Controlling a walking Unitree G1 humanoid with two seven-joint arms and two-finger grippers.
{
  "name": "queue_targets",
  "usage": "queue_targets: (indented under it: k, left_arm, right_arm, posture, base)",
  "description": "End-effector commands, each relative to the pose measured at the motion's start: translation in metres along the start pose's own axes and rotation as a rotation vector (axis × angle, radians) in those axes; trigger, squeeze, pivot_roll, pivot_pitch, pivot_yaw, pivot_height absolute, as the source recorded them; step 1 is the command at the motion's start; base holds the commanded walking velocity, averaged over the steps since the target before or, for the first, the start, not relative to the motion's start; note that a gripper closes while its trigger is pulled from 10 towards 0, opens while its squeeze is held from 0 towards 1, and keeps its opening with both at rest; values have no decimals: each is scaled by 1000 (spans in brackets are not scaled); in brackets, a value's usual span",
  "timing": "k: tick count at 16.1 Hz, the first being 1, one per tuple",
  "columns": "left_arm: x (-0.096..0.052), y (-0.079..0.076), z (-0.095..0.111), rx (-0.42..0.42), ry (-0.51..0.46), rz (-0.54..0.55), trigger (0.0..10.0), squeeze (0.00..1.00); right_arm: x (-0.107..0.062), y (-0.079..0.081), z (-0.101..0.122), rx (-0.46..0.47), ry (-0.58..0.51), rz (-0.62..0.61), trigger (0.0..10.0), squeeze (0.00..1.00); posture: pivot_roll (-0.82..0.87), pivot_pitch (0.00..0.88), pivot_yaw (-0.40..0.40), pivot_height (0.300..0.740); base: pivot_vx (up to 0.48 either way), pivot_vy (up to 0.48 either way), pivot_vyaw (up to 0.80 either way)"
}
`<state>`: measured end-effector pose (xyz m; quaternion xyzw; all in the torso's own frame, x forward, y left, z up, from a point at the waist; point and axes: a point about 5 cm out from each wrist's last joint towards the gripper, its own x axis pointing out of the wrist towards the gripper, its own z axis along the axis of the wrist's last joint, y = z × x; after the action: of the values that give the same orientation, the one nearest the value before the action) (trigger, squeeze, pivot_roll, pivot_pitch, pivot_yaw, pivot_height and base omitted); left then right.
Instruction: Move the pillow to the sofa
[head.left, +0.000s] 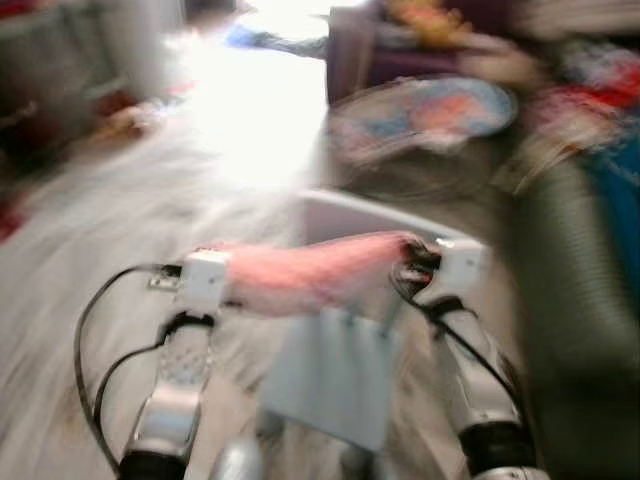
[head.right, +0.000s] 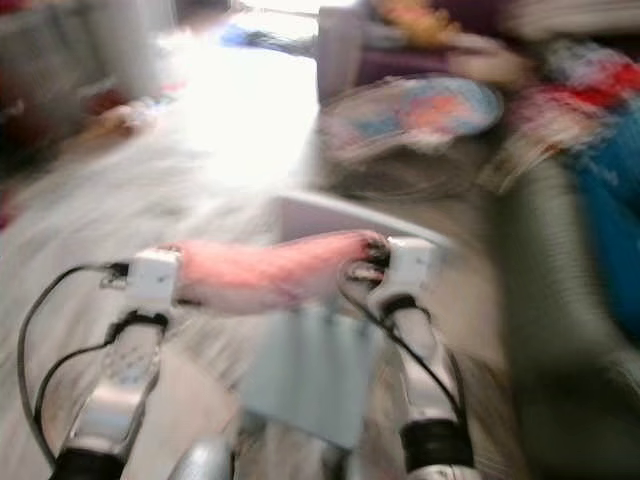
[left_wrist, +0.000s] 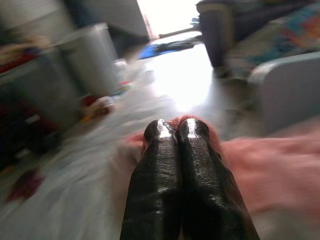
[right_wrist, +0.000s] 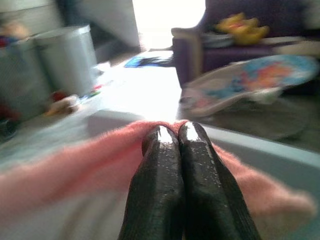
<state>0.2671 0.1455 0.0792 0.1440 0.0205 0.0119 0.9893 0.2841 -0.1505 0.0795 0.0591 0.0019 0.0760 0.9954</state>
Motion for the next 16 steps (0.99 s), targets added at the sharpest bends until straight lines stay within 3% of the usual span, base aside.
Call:
queue_targets:
  k: [1, 5, 8, 16]
  left_arm:
    - [1, -21, 9, -42, -25, -102, 10000, 0]
    - [4, -29, 12, -70, -31, -164, 10000, 0]
    - [6, -24, 16, -58, -40, -170, 10000, 0]
    - [-9, -30, 5, -105, 7, -232, 10000, 0]
  right_arm:
    - [-10, -20, -7, -5, 35, -79, 10000, 0]
    - [-3, -14, -3, -4, 22, -63, 10000, 0]
    - [-1, -13, 2, -16, 7, -51, 10000, 0]
    - [-17, -14, -15, 26, 75, -97, 10000, 0]
  posture:
    - [50, 0, -50, 740]
    - [45, 0, -38, 740]
    - [41, 0, -33, 740]
    - [44, 0, -34, 740]
  base:
    - [0, 0, 0]
    - [0, 0, 0]
    - [0, 0, 0]
    - [0, 0, 0]
